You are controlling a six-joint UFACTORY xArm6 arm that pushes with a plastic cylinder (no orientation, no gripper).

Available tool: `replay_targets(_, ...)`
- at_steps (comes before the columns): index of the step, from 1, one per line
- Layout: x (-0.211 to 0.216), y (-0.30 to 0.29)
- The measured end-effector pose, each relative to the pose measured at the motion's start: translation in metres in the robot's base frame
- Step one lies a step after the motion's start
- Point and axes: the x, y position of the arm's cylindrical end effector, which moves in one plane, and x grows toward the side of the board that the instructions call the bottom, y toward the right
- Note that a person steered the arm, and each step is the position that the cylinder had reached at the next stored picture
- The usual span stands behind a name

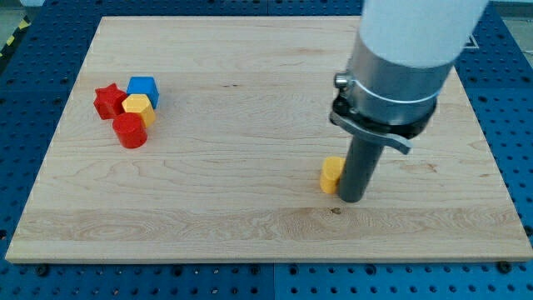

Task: Slide the yellow heart closer to the group of blocks

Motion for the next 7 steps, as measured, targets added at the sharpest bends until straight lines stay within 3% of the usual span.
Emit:
replay_targets(4,-0.04,-0.03)
replay_targets(7,-0.108,-0.036)
